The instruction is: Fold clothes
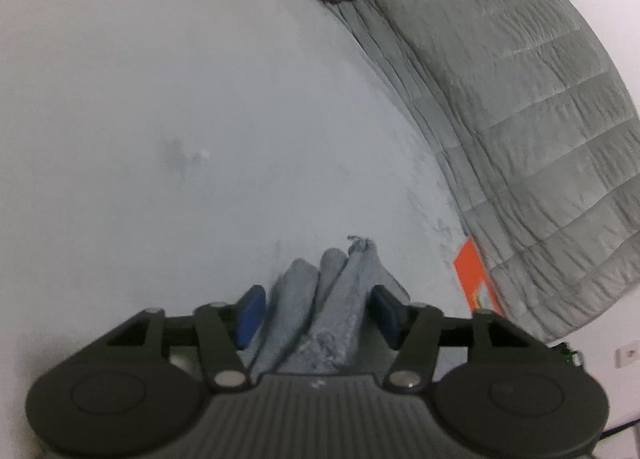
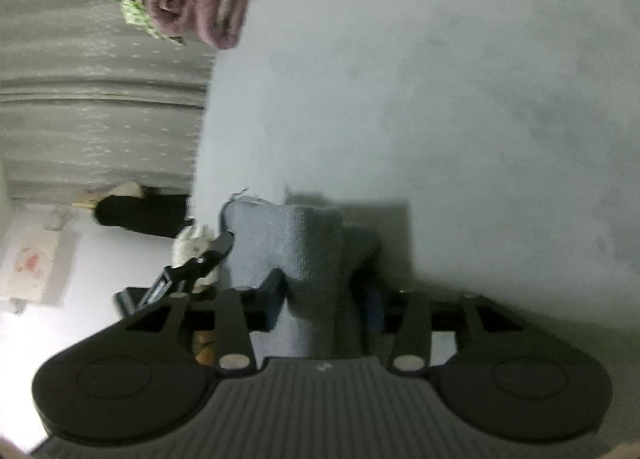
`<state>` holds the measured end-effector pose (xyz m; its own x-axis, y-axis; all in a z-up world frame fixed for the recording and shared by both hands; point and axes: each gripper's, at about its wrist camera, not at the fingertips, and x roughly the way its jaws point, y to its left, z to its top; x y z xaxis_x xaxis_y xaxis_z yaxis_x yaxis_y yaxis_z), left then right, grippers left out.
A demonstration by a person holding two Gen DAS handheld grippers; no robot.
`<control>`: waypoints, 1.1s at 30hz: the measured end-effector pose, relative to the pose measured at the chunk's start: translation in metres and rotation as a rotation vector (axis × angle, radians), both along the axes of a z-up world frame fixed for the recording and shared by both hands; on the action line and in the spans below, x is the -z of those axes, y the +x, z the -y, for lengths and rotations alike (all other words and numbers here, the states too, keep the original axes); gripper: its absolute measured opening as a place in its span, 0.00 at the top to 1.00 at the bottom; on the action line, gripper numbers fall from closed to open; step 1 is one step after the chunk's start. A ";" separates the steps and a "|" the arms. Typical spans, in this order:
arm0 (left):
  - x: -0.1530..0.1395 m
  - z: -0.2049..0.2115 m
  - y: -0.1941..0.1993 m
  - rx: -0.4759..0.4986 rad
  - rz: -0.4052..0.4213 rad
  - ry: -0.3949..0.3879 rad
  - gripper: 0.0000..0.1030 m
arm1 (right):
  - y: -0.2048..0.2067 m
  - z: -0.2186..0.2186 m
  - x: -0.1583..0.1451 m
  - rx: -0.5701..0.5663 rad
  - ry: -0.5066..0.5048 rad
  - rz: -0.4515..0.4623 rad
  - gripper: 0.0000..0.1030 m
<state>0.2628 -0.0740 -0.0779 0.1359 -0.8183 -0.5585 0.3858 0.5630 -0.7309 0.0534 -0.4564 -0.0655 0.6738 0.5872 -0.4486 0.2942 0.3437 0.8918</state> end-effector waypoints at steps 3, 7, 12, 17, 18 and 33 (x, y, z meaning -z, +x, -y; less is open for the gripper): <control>0.008 0.008 -0.002 0.034 -0.026 0.004 0.31 | -0.002 -0.003 -0.001 -0.023 -0.004 0.057 0.44; 0.014 0.016 -0.008 0.011 -0.018 -0.016 0.55 | 0.007 -0.010 0.002 -0.037 -0.042 0.112 0.45; 0.015 0.024 -0.009 -0.079 -0.037 -0.071 0.68 | 0.026 -0.006 0.009 0.012 0.053 0.155 0.64; -0.002 0.044 -0.002 -0.122 -0.009 -0.118 0.70 | 0.032 0.017 -0.003 0.080 0.055 0.218 0.68; -0.005 0.052 0.001 -0.127 0.001 -0.120 0.70 | 0.034 0.022 -0.006 0.095 0.045 0.232 0.69; -0.026 0.169 0.064 -0.246 0.045 -0.194 0.71 | 0.103 0.118 -0.040 0.258 -0.069 0.298 0.71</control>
